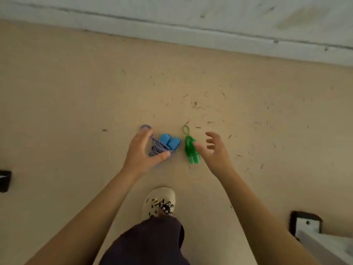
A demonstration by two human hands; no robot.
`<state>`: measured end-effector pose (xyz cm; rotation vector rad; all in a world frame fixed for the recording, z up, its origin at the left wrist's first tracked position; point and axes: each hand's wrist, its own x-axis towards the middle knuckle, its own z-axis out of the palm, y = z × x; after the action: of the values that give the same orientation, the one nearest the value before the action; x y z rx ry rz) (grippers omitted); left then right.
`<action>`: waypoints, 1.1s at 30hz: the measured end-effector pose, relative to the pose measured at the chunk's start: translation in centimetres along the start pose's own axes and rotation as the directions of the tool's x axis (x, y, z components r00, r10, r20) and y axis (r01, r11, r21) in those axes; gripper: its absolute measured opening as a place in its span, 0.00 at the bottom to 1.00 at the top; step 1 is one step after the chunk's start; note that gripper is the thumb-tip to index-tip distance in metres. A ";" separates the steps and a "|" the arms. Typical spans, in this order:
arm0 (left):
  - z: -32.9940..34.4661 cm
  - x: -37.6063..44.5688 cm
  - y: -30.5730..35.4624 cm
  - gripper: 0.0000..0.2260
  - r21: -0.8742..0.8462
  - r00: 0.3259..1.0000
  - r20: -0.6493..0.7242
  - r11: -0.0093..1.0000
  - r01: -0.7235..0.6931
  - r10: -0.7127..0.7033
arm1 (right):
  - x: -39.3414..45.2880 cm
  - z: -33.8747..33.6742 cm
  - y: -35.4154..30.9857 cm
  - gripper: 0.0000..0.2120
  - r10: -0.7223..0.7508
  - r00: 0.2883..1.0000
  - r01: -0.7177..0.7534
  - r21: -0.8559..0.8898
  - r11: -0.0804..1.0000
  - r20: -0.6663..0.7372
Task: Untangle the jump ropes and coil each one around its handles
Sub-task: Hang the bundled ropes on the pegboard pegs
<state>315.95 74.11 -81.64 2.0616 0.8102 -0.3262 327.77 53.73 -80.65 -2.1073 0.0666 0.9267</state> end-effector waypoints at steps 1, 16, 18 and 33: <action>1.4 1.6 -1.9 0.50 0.057 1.000 0.011 0.998 0.001 -0.002 | 1.9 1.5 1.6 0.32 0.022 1.000 -0.022 -0.041 0.999 0.010; 4.7 4.5 -2.6 0.32 -0.504 0.989 0.052 0.851 0.147 -0.140 | 6.2 4.7 1.3 0.09 0.020 0.964 -0.127 0.390 0.912 0.267; 1.9 2.7 0.5 0.35 -0.628 0.988 0.129 0.764 0.147 -0.084 | 3.7 3.1 -2.0 0.12 -0.061 0.937 -0.119 0.478 0.870 0.344; -32.7 -23.1 38.9 0.22 -0.715 0.968 0.033 0.683 -0.150 0.247 | -32.5 -21.9 -39.1 0.23 -0.300 0.909 0.079 0.587 0.806 0.290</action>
<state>321.85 74.83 -26.17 1.3505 0.5036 -0.0011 330.51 56.16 -25.40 -1.3359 -0.0650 1.0157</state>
